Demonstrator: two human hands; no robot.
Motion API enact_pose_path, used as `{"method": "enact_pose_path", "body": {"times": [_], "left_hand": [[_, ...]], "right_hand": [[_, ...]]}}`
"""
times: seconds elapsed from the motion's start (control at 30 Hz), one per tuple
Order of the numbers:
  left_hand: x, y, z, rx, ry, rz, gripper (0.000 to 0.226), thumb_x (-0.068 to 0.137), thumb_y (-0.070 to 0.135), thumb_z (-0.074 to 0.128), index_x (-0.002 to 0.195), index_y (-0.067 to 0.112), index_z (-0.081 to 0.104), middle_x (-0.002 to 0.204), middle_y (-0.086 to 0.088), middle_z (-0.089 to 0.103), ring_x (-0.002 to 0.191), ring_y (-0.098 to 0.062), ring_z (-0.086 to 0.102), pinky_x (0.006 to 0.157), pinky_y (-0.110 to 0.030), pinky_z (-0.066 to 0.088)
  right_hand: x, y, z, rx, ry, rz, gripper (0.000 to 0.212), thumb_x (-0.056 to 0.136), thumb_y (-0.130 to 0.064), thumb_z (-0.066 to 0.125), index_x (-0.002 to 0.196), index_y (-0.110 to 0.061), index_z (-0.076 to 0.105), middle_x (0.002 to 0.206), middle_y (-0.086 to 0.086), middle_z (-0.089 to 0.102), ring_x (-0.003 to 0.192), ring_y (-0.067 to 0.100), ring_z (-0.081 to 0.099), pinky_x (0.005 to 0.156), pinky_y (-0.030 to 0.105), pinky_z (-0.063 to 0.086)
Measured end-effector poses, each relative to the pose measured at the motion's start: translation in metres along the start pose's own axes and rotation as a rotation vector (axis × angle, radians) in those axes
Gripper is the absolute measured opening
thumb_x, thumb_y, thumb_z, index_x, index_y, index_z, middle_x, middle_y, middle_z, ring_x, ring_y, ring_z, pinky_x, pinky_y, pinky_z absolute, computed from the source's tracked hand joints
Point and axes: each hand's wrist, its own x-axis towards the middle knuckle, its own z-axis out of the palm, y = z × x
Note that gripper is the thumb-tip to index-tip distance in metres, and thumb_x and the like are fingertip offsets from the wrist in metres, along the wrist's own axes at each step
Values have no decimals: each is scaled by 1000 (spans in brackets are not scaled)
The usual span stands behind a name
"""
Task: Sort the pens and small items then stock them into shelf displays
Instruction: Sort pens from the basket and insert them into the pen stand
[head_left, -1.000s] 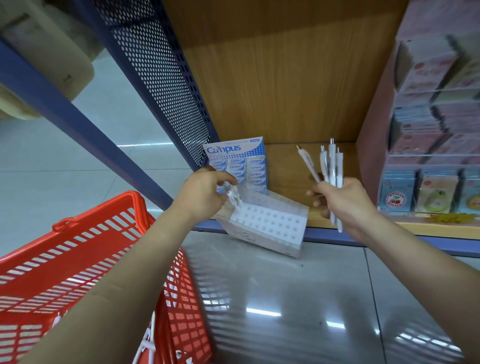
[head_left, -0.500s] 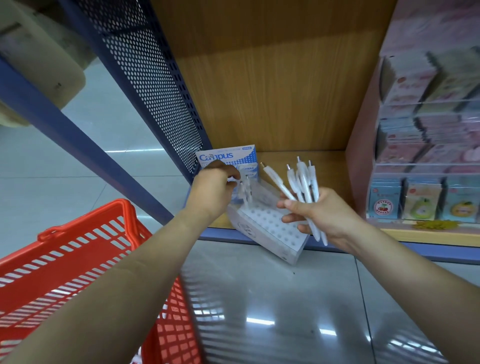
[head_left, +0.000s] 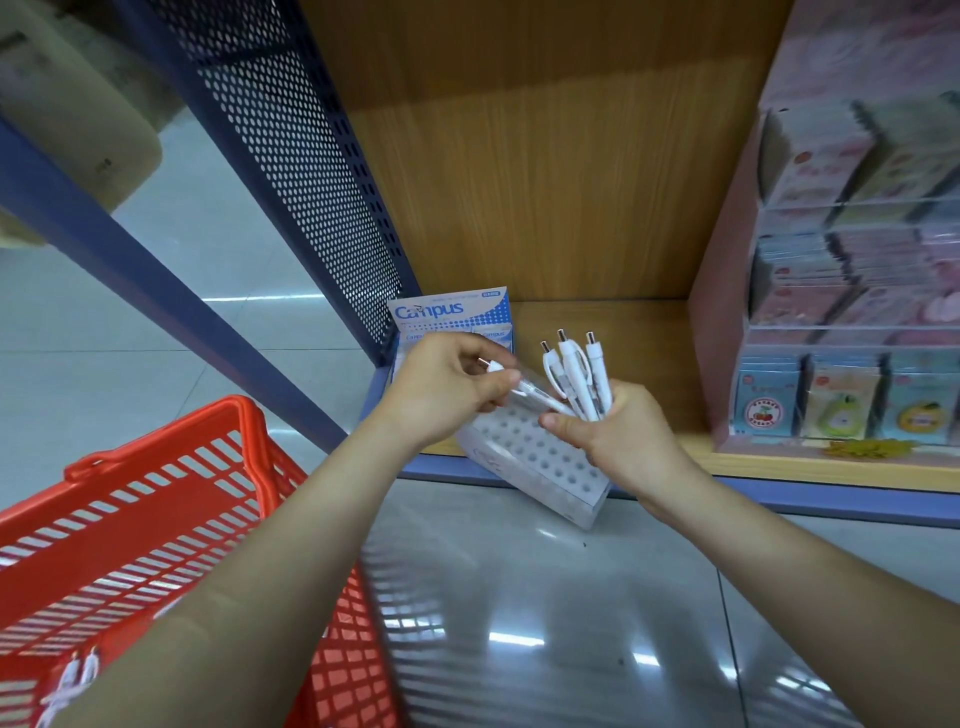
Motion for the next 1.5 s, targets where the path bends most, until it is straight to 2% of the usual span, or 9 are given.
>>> {"method": "enact_pose_path", "body": {"times": [0.1, 0.17, 0.33, 0.5, 0.73, 0.87, 1.0, 1.37, 1.5], "left_hand": [[-1, 1, -10, -129, 90, -32, 11, 80, 1, 71, 87, 7, 65, 71, -17, 68, 63, -18, 68, 68, -32, 59], [-1, 2, -23, -99, 133, -32, 9, 83, 2, 68, 90, 6, 65, 72, -17, 68, 62, -15, 68, 64, -26, 59], [4, 1, -48, 482, 182, 90, 14, 93, 9, 55, 101, 11, 67, 76, -2, 70, 69, -12, 68, 74, -31, 57], [2, -3, -42, 803, 238, 195, 14, 88, 24, 64, 98, 16, 71, 88, -1, 73, 87, -22, 66, 79, -31, 50], [5, -21, -27, 797, 239, 170, 17, 88, 24, 64, 100, 15, 73, 92, -3, 73, 90, -24, 65, 75, -28, 45], [7, -25, -25, 832, 230, 180, 18, 89, 26, 63, 101, 17, 72, 94, -3, 73, 90, -26, 63, 74, -29, 43], [9, -24, -25, 902, 207, 201, 17, 90, 26, 62, 100, 18, 73, 95, -4, 73, 89, -26, 62, 70, -28, 40], [10, -14, -34, 972, 217, 236, 16, 89, 21, 61, 98, 15, 74, 94, -5, 73, 91, -29, 63, 74, -33, 49], [10, -16, -28, 1010, 171, 240, 17, 90, 22, 59, 96, 15, 74, 93, -6, 72, 90, -28, 62, 72, -31, 45]], "right_hand": [[-2, -4, -2, 59, -38, 29, 13, 85, -21, 73, 84, -9, 68, 72, 8, 69, 51, 10, 45, 47, 24, 37], [-2, -3, -5, 66, -28, 50, 18, 88, -25, 69, 86, -7, 68, 74, 8, 69, 48, 12, 43, 44, 24, 36], [3, 1, -9, 96, 16, 137, 11, 92, -16, 60, 94, -6, 66, 70, 6, 61, 53, 16, 41, 49, 28, 33], [4, 0, -5, 110, -27, 200, 18, 89, -7, 49, 99, -14, 62, 82, 8, 69, 57, 15, 51, 51, 28, 42], [4, 1, -3, 101, -97, 188, 22, 92, 1, 47, 108, -9, 59, 77, 10, 59, 58, 14, 59, 62, 29, 57], [1, 3, -4, 98, -152, 180, 11, 95, -4, 54, 105, -4, 57, 85, 12, 67, 66, 20, 67, 72, 38, 59], [0, 4, -5, 42, -161, 182, 12, 94, -9, 60, 105, -5, 59, 91, 8, 73, 67, 20, 71, 71, 39, 59], [3, 6, -7, 25, -113, 181, 16, 91, -13, 65, 103, -3, 60, 83, 11, 71, 59, 18, 64, 64, 35, 58], [0, 4, -5, 19, -135, 191, 13, 92, -13, 64, 100, -3, 61, 79, 10, 66, 58, 16, 60, 63, 35, 58]]}}
